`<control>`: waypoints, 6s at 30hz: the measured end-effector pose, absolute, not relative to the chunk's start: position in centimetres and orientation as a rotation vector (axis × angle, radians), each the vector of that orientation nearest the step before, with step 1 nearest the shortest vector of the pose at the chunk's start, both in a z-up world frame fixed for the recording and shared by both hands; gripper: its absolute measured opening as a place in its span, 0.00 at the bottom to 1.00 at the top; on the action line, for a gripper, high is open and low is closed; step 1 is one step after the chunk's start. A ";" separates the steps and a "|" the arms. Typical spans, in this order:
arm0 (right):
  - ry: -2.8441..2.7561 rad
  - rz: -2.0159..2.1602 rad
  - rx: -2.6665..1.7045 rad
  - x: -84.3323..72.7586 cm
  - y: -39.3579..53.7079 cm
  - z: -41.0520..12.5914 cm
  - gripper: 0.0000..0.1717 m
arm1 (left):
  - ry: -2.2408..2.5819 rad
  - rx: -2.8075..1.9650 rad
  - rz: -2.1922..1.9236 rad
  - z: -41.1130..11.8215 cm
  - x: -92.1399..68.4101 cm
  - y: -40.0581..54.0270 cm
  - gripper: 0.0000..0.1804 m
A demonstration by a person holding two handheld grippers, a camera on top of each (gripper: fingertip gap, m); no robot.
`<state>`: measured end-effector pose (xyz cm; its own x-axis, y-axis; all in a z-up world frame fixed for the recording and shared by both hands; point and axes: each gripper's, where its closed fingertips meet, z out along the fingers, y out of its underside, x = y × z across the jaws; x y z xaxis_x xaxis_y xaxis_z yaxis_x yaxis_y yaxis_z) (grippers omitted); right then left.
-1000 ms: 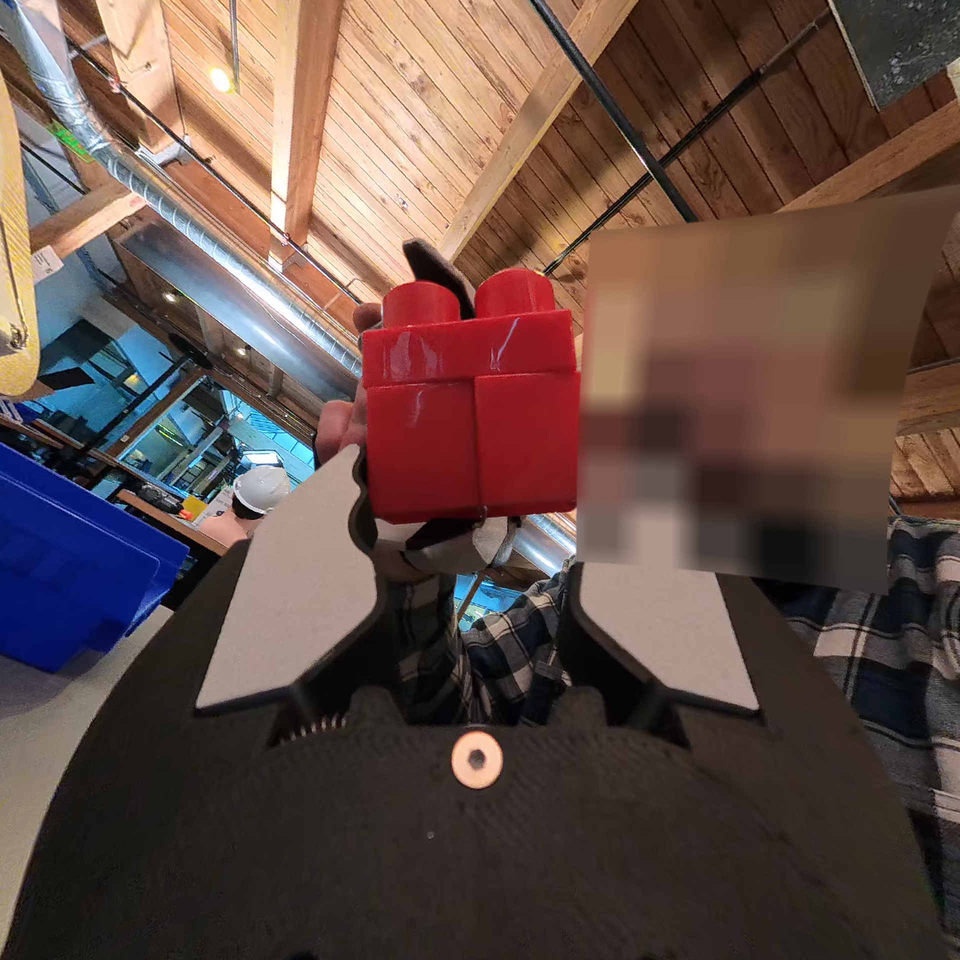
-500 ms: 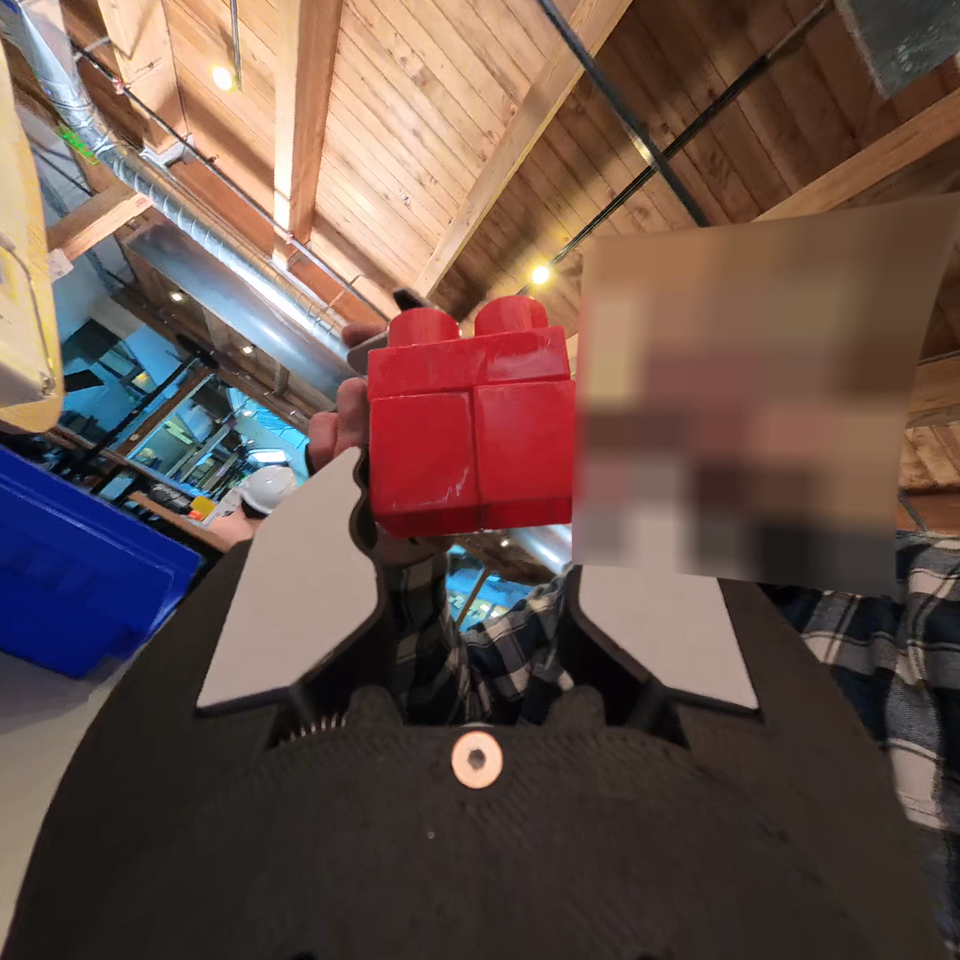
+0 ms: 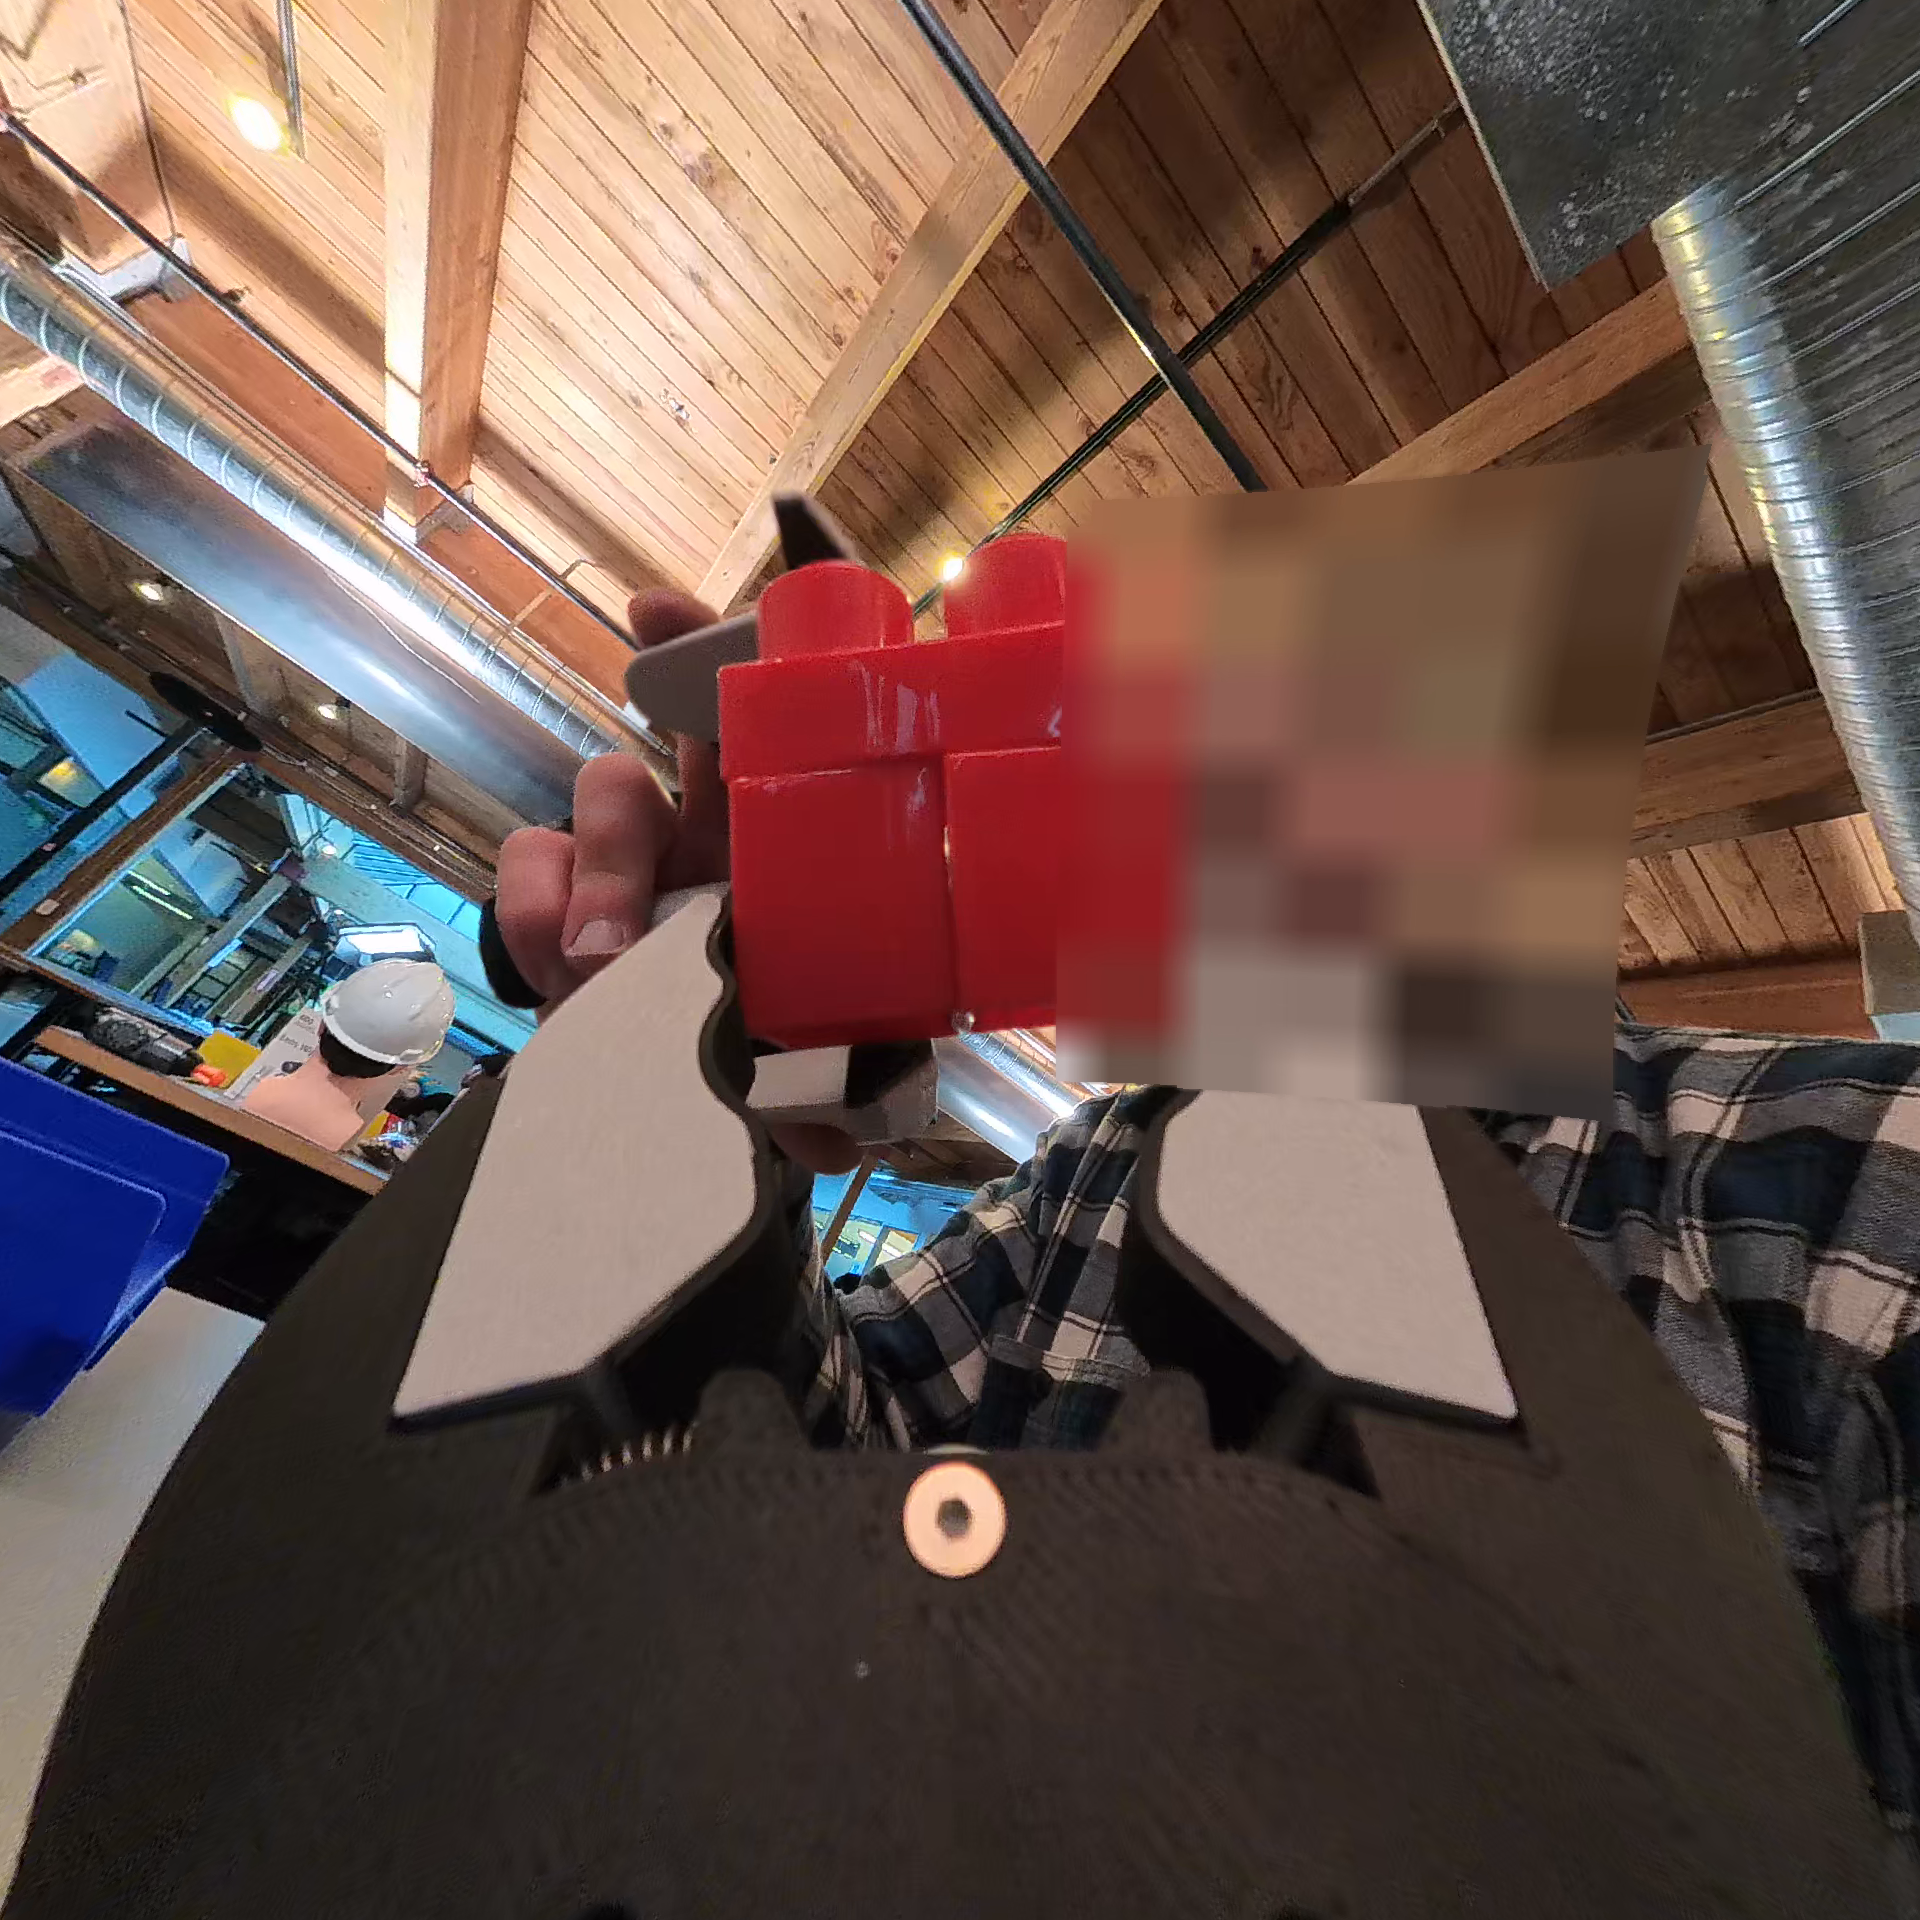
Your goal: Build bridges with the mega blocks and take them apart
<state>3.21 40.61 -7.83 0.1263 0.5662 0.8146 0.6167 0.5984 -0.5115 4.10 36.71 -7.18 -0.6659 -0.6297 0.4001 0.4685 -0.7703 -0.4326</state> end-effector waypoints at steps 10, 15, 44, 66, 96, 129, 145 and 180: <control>-1.587 -0.037 -1.023 3.1 40.1 -8.2 0.53 | 0.446 -0.761 -2.380 -7.4 5.2 36.1 0.42; -1.573 0.144 -1.047 3.5 39.3 -7.8 0.52 | 0.464 -0.784 -2.357 -7.2 5.4 36.0 0.43; -1.565 0.470 -1.092 3.1 38.4 -9.5 0.52 | 0.541 -0.951 -2.279 -6.6 7.3 35.4 0.39; -1.517 0.110 -1.221 6.6 41.9 -9.8 0.53 | 0.328 -1.138 -2.010 -9.2 5.2 39.9 0.20; -1.717 -0.486 -1.175 5.5 43.9 -14.5 0.65 | 0.588 -1.678 -1.480 -12.8 8.0 40.2 0.20; -1.831 -0.428 -1.204 5.2 43.1 -15.9 0.58 | 0.643 -1.772 -1.265 -14.6 8.0 40.8 0.19; -1.713 -0.084 -1.129 5.5 41.3 -13.3 0.58 | 0.552 -1.439 -1.854 -10.4 6.5 39.3 0.30; -1.716 0.202 -1.002 3.4 38.6 -13.0 0.59 | 0.510 -1.037 -2.312 -9.7 8.0 36.8 0.44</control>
<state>3.41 38.59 -13.04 -0.0583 0.7014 0.7104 0.5177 0.6297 -0.5792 7.97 36.85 -9.73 -0.5515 -0.6187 0.5595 0.3257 -0.7772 -0.5384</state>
